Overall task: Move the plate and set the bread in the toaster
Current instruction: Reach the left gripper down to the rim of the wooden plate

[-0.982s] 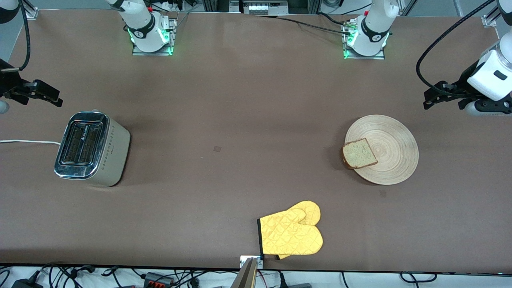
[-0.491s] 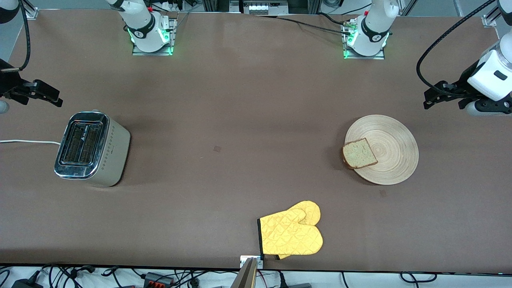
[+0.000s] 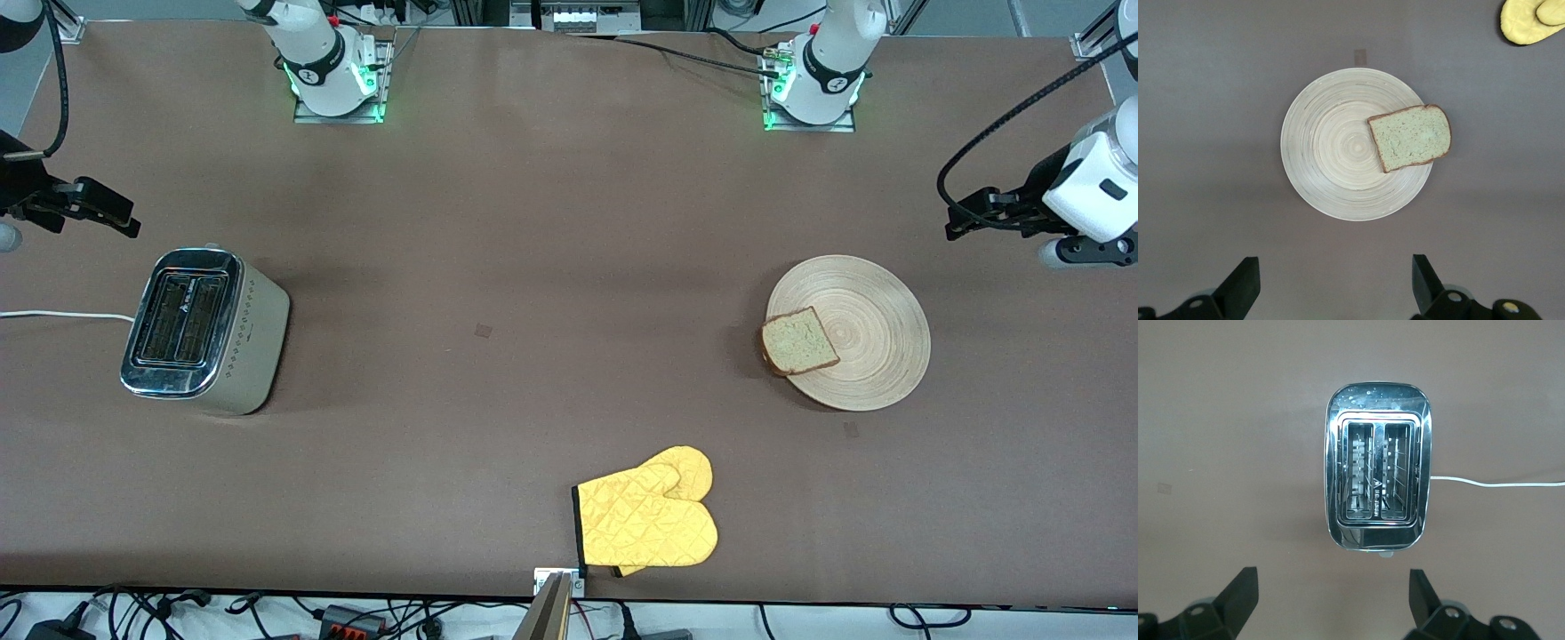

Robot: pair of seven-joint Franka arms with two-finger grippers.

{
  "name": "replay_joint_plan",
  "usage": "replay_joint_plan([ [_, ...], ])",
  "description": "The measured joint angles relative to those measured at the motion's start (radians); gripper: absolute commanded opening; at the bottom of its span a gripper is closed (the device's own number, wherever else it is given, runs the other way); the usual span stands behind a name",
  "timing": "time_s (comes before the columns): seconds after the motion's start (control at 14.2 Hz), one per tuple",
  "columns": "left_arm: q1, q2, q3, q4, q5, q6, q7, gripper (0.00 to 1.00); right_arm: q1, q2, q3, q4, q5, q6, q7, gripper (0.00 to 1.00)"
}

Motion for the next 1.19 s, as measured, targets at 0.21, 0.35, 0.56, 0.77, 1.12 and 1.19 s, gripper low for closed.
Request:
replay_joint_plan([
  [0.21,0.045,0.084,0.001,0.034,0.0,0.0,0.026,1.0,0.003,0.0,0.003,0.0,0.0,0.0,0.0,1.0],
  [0.35,0.101,0.149,0.002,0.07,-0.013,0.0,0.107,1.0,0.003,0.001,0.003,0.0,0.0,0.0,0.0,1.0],
  [0.56,0.238,0.259,0.005,0.141,-0.195,0.002,0.269,1.0,0.003,0.006,0.003,0.0,0.0,-0.001,0.0,1.0],
  [0.77,0.36,0.361,0.006,0.186,-0.31,0.001,0.428,1.0,0.003,0.013,0.002,0.0,0.0,-0.001,0.0,1.0],
  [1.12,0.488,0.493,0.008,0.195,-0.485,0.0,0.623,1.0,0.002,0.013,0.002,0.0,0.0,-0.001,0.0,1.0],
  [1.19,0.515,0.526,0.008,0.195,-0.512,-0.001,0.667,1.0,0.002,0.013,0.001,0.0,0.0,-0.001,0.0,1.0],
])
